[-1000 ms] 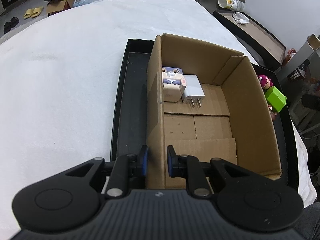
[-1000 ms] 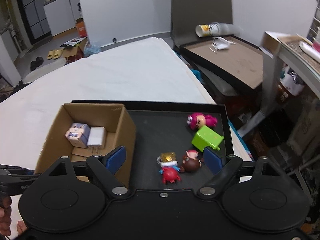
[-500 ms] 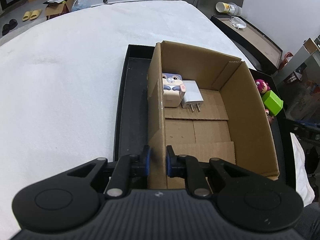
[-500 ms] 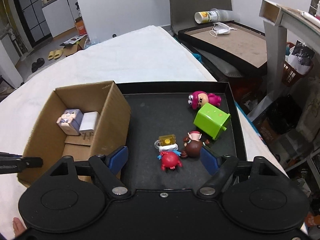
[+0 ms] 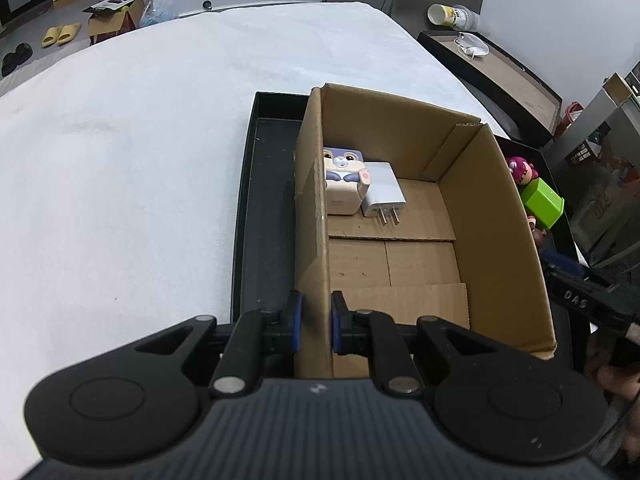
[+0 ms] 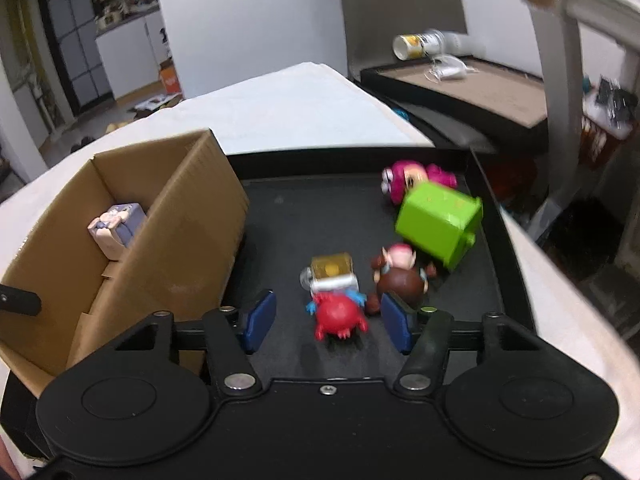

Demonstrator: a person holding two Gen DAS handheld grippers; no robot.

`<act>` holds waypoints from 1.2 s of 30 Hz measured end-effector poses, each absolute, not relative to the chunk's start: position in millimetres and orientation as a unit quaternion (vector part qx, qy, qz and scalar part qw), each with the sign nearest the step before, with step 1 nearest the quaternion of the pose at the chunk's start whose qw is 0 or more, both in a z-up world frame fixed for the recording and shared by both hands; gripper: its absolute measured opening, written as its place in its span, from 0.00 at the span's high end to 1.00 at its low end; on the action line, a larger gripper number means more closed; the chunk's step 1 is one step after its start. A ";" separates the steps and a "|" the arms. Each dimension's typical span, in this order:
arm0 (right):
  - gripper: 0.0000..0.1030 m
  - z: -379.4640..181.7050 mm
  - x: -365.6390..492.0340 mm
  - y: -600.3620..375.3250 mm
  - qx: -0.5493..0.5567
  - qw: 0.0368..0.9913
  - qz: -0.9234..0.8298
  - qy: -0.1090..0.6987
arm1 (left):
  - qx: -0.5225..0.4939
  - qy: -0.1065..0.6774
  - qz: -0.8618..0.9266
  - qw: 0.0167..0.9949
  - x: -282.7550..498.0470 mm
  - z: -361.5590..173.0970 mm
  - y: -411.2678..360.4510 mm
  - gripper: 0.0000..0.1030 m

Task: Organize rigid objects
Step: 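Move the right tool to the red figure with yellow block, then grasp the red figure with the right tool and lift it toward the box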

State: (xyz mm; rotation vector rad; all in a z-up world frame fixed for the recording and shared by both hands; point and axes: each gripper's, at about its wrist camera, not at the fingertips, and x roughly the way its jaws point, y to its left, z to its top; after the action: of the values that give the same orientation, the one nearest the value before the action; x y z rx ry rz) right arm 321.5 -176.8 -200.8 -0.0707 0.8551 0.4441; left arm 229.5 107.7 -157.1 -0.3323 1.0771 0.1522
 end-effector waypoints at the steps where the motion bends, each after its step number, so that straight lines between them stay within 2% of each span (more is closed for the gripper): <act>1: 0.50 -204.0 321.1 -179.2 -0.023 0.884 0.217 0.413 | -0.156 0.510 0.071 0.843 229.1 -156.6 107.3 0.87; 26: 0.50 -227.2 326.4 -156.1 -0.092 0.897 0.214 0.377 | -0.157 0.514 0.077 0.840 231.2 -159.8 106.2 0.87; 28: 0.70 -229.5 328.8 -155.7 -0.091 0.894 0.210 0.384 | -0.156 0.513 0.076 0.840 230.9 -160.0 106.3 0.87; 36: 0.70 -218.2 328.7 -162.4 -0.071 0.893 0.200 0.397 | -0.162 0.513 0.078 0.839 231.1 -160.4 107.7 0.87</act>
State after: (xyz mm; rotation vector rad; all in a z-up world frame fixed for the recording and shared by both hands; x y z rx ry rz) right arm 328.7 -162.4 -218.2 -0.1475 0.8238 0.4145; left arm 231.1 107.7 -160.4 -0.3417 1.0848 0.1657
